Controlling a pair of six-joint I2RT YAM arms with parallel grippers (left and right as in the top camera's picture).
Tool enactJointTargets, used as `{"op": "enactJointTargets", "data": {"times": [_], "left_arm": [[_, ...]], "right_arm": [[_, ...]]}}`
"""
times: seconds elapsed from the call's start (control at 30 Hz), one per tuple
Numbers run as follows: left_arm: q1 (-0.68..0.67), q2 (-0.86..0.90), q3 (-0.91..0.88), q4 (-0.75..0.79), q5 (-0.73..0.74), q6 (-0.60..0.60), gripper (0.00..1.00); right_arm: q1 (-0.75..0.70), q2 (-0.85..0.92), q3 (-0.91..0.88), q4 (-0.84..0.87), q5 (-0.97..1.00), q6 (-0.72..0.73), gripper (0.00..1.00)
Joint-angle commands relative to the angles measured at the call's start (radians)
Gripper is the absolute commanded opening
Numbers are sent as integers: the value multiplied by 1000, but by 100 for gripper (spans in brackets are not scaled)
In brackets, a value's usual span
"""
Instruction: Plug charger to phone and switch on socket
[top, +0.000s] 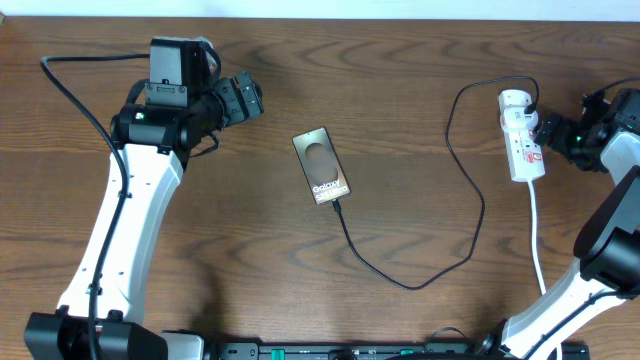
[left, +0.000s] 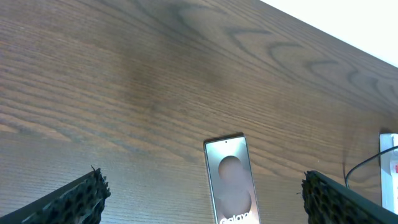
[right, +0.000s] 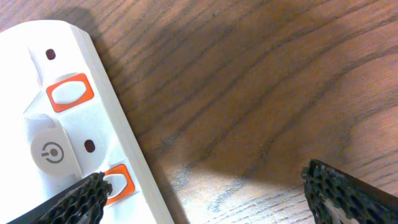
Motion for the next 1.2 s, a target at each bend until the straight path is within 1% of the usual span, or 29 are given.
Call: {"op": "enactJointTargets", "data": {"times": [0.0,0.27,0.4,0.77,0.97,1.17], "left_arm": [[5,2,9,-3,-13,10,97],[5,2,9,-3,-13,10,97],[5,2,9,-3,-13,10,97],[5,2,9,-3,-13,10,97],[5,2,9,-3,-13,10,97],[5,2,9,-3,-13,10,97]], "right_arm": [[20,35,3,-21,-34,-1,99],[65,39,3,-44,-29,-8,99],[84,39,3,-57,5,-9,99],[93,39,0,-72,8,-8,99],[100,41,-3,-77,-5,-8,99],[101,41,-4,-98,-61,-8,99]]}}
